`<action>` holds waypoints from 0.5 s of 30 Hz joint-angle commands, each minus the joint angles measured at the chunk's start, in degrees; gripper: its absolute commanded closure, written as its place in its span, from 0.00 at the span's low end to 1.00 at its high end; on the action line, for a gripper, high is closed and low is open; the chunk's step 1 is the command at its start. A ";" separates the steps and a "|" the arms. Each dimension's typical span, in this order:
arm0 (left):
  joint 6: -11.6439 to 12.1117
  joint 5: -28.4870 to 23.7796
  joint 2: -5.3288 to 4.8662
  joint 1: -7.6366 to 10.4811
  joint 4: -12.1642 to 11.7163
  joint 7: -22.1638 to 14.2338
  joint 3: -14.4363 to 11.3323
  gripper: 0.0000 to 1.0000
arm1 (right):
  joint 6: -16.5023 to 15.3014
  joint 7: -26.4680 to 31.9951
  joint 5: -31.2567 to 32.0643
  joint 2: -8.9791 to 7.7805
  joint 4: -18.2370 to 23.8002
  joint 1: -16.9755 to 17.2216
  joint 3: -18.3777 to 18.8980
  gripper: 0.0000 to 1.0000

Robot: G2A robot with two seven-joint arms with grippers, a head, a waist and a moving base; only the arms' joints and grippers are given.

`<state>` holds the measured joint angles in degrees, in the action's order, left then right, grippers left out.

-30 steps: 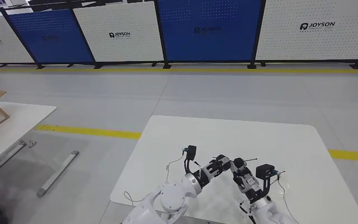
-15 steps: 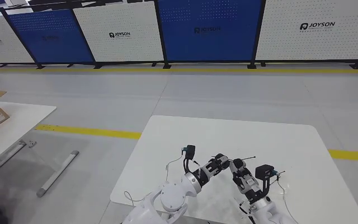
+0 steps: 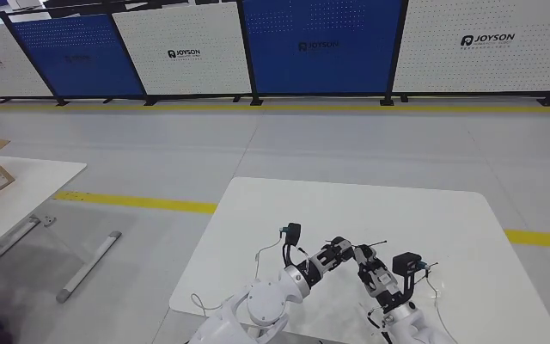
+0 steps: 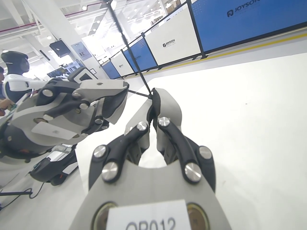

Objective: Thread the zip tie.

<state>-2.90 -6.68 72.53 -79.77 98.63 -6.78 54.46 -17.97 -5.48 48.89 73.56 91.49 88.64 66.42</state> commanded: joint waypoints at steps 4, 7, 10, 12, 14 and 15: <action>1.32 -0.10 0.00 -0.13 0.45 -1.04 -0.17 1.00 | -0.06 0.33 -0.18 0.01 -0.03 -0.07 0.00 1.00; 2.19 -0.25 0.01 -0.20 0.51 -1.48 -0.23 1.00 | -0.27 0.75 -0.26 0.00 -0.05 -0.16 -0.01 1.00; 3.02 -0.44 0.04 -0.21 0.46 -1.76 -0.28 1.00 | -0.57 1.37 -0.35 -0.02 -0.05 -0.27 -0.03 1.00; 3.46 -0.50 0.05 -0.20 0.38 -1.89 -0.30 1.00 | -0.67 1.65 -0.36 -0.04 -0.05 -0.32 0.00 1.00; 4.03 -0.78 0.08 -0.21 0.26 -2.02 -0.31 1.00 | -0.80 2.01 -0.24 -0.06 -0.03 -0.35 -0.05 1.00; 4.20 -0.85 0.09 -0.20 0.22 -2.09 -0.32 1.00 | -0.82 2.09 -0.20 -0.07 -0.04 -0.35 -0.06 1.00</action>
<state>1.08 -7.43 72.60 -79.97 98.91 -8.80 54.15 -18.75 -3.51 48.62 73.50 91.45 88.29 66.38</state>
